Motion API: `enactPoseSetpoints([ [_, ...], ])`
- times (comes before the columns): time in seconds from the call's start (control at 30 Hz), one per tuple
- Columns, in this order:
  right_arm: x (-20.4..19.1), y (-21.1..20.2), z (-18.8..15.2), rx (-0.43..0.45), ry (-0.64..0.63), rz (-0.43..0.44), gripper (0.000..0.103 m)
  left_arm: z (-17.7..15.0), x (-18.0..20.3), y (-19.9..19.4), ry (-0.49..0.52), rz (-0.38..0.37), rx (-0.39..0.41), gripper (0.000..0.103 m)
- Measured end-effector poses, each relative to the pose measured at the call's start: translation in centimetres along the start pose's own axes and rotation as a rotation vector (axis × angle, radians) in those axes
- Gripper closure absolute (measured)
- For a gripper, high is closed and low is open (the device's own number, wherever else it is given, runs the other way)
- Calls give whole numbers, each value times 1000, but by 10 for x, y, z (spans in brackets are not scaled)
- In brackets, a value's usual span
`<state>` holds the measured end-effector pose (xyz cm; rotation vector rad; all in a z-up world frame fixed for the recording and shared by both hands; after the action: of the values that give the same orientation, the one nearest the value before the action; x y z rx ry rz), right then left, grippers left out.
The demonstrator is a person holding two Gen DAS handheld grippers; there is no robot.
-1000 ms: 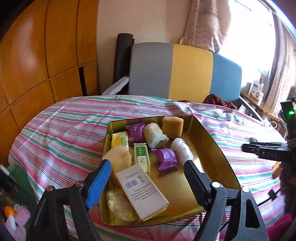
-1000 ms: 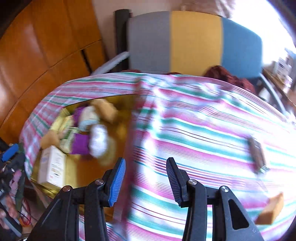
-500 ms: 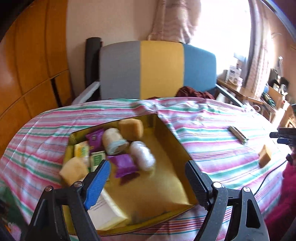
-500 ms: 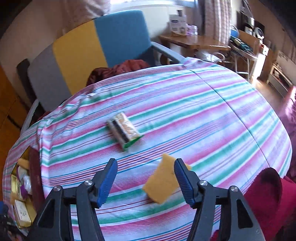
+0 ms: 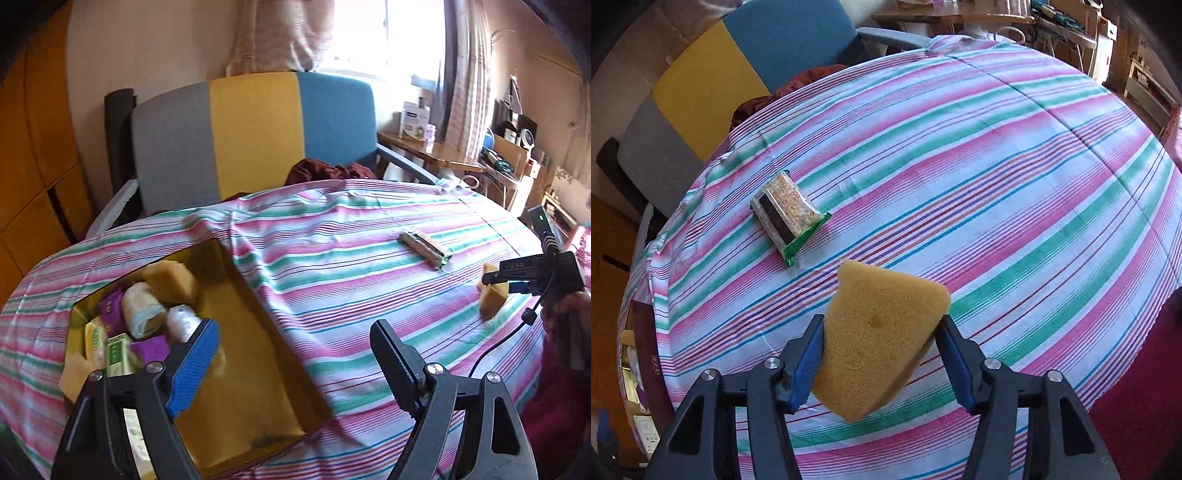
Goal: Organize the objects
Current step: 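Grasp the foil-wrapped granola bar with the left tool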
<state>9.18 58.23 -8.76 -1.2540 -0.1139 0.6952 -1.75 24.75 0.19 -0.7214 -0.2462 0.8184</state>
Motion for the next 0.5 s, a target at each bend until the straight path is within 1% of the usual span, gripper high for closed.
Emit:
enactPoseSetpoints([
  [0.13,0,-12,3,67,-12,-14,49,11,26,21,9,-59,-45,19],
  [0.27,4,-28,10,142,3,-5,49,23,53,46,31,-109,-88,19],
  [0.33,9,-33,14,162,30,10,49,31,68,60,31,-137,-108,19],
  [0.5,19,-38,21,180,93,57,49,48,106,99,80,-183,-164,19],
])
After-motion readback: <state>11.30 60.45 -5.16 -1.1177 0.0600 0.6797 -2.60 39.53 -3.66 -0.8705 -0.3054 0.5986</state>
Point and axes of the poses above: each gripper's, at about its wrist camera, not at the fingertips, and y roughly the way its jaws point, x to its right, z to its top, the point moved 5 cm from there along y, roughly the way its jaws point, and after that the axes turned 5 degrees about y, right-handed, at the moved point
